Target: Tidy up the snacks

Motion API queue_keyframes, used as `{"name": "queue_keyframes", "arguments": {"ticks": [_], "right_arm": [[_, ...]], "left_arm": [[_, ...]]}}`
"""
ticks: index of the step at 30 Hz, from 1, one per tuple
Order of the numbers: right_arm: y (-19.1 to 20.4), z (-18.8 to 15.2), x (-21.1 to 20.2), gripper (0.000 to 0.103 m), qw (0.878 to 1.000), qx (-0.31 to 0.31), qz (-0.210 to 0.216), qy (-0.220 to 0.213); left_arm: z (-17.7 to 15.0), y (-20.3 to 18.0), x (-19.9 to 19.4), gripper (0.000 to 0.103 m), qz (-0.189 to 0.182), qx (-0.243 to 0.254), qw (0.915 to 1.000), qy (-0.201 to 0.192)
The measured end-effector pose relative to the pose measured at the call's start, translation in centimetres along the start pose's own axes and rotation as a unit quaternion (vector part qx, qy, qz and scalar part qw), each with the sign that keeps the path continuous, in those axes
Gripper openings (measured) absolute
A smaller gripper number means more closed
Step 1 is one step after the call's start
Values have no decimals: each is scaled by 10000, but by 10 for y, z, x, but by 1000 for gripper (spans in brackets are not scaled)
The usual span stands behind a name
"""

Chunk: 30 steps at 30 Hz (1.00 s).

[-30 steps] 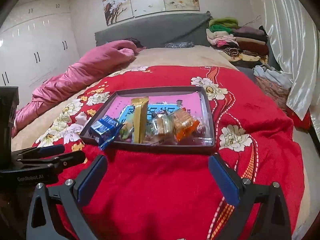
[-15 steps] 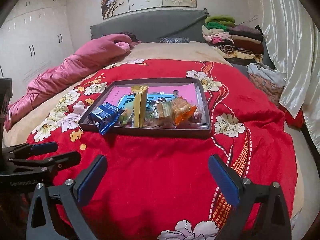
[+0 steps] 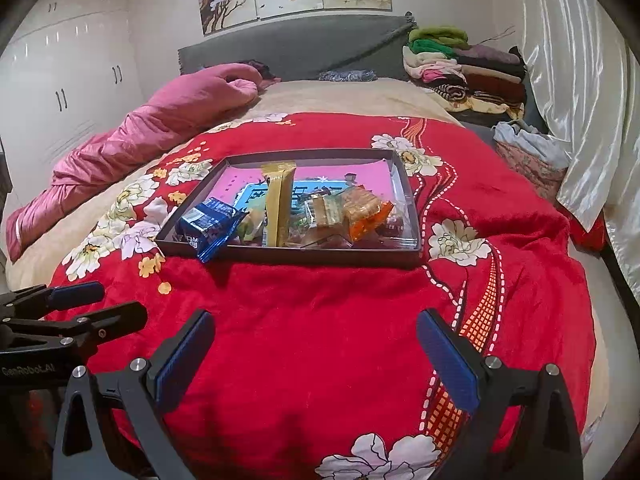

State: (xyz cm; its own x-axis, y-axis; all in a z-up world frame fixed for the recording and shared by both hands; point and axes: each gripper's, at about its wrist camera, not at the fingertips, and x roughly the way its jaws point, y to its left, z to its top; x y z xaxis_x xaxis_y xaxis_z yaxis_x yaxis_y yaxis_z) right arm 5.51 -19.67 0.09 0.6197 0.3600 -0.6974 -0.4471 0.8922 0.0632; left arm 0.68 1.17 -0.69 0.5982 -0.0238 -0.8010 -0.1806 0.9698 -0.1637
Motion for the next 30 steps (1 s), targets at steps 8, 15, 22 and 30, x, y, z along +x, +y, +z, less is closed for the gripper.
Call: {"name": "queue_keyframes", "arguments": {"ticks": [8,15,22,30], "right_arm": [[-1,0,2,102,10000,12,-23,19],[-2,0,1,102,10000,20,-31,14],[-2,0,2,102,10000,14,-23,19],[-3,1,1,102,10000,-4,-27,9]], "left_arm": [[0,2,0,82,38,10,10000,0],[0,-1,0,82,26,34,10000,5],[-1,-2,0,82,68,56,10000,0],[0,0,-1,82,90,36,10000,15]]}}
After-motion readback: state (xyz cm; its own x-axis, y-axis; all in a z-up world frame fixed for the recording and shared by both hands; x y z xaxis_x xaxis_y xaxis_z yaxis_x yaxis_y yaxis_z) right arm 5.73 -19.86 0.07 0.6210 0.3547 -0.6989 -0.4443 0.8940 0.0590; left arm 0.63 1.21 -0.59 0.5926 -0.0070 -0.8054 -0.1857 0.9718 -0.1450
